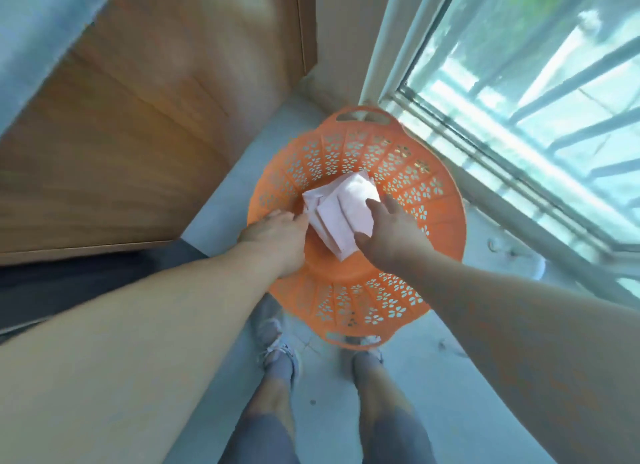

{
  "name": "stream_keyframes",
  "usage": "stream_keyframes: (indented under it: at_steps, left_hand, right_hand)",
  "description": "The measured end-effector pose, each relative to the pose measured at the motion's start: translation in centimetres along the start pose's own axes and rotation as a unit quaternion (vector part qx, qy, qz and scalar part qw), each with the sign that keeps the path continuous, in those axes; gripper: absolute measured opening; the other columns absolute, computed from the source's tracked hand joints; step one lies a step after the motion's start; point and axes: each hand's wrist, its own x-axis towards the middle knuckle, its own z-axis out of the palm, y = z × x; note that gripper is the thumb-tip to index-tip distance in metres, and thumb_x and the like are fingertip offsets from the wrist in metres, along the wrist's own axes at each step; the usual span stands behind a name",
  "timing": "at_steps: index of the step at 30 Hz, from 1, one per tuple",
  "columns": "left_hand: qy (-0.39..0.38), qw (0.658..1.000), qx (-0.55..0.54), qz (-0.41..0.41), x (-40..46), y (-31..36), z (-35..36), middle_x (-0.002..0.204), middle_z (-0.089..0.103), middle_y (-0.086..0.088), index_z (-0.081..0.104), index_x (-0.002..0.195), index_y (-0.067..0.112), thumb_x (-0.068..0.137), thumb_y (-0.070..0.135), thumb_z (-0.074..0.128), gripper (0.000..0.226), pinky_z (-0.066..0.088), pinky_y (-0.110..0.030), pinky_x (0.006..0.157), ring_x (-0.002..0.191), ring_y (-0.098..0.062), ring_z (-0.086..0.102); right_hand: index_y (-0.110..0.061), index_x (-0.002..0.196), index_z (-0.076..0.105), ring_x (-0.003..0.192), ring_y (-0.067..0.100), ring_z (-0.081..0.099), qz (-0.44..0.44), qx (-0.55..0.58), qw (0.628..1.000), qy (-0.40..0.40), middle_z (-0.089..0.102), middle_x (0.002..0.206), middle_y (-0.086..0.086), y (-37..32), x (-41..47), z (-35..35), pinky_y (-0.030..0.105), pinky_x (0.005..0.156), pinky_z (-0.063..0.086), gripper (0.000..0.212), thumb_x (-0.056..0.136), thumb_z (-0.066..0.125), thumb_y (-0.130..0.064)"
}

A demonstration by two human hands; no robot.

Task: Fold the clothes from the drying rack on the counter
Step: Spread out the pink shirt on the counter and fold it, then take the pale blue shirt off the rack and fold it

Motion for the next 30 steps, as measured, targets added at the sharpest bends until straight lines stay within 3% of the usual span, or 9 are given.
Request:
stream_keyframes:
  at_steps: [5,9,14,18,24,30]
  left_hand:
    - [0.005,0.999,-0.047,-0.012,-12.8,2.2,-7.3,0.152,0.043,-0.006,0.034,0.153,0.023,0.096,0.031,0.054,0.062,0.043,-0.047,0.11,0.139,-0.033,0.042]
    - [0.045,0.996,-0.074,-0.02,-22.6,4.4,-12.0,0.152,0.044,-0.007,0.035,0.151,0.024,0.093,0.039,0.056,0.064,0.042,-0.049,0.11,0.138,-0.035,0.043]
    - [0.112,0.988,-0.103,-0.007,-32.3,6.5,-16.7,0.156,0.04,-0.006,0.033,0.154,0.023,0.096,0.038,0.052,0.063,0.041,-0.047,0.111,0.141,-0.033,0.041]
    - [0.158,0.98,-0.119,0.028,-37.8,7.1,-19.5,0.156,0.043,-0.008,0.033,0.156,0.022,0.094,0.043,0.058,0.07,0.04,-0.039,0.113,0.141,-0.028,0.044]
    - [0.2,0.971,-0.089,0.097,-46.1,10.0,-22.0,0.156,0.043,-0.008,0.034,0.156,0.02,0.096,0.046,0.061,0.071,0.042,-0.037,0.109,0.138,-0.028,0.047]
    - [0.218,0.956,-0.04,0.192,-51.5,17.5,-23.5,0.16,0.04,-0.005,0.033,0.157,0.023,0.097,0.048,0.059,0.07,0.04,-0.04,0.113,0.141,-0.027,0.044]
  right_hand:
    - [-0.022,0.157,0.029,0.14,0.045,0.036,0.011,0.03,0.999,-0.005,0.021,0.165,0.01,-3.6,-10.9,-8.8,0.047,0.111,0.036,0.074,0.093,0.059,-0.042]
    - [-0.019,0.155,0.033,0.137,0.037,0.044,-0.009,0.036,0.999,0.02,0.038,0.155,0.011,-5.8,-19.4,-15.7,0.042,0.106,0.041,0.069,0.094,0.059,-0.037]
    - [-0.021,0.155,0.034,0.126,0.031,0.057,-0.022,0.041,0.998,0.051,0.041,0.156,0.011,-7.8,-28.9,-21.8,0.039,0.1,0.049,0.068,0.095,0.06,-0.04]
    - [-0.019,0.153,0.04,0.122,0.031,0.06,-0.022,0.077,0.991,0.103,0.052,0.147,0.012,-8.9,-35.7,-24.2,0.035,0.097,0.047,0.061,0.098,0.06,-0.035]
    - [-0.014,0.155,0.037,0.134,0.03,0.051,0.016,0.145,0.971,0.187,0.044,0.155,0.014,-9.4,-47.4,-24.1,0.035,0.108,0.041,0.068,0.096,0.065,-0.035]
    - [-0.015,0.149,0.048,0.138,0.025,0.047,0.034,0.145,0.96,0.237,0.045,0.154,0.01,-6.9,-56.7,-23.7,0.031,0.111,0.036,0.058,0.098,0.063,-0.039]
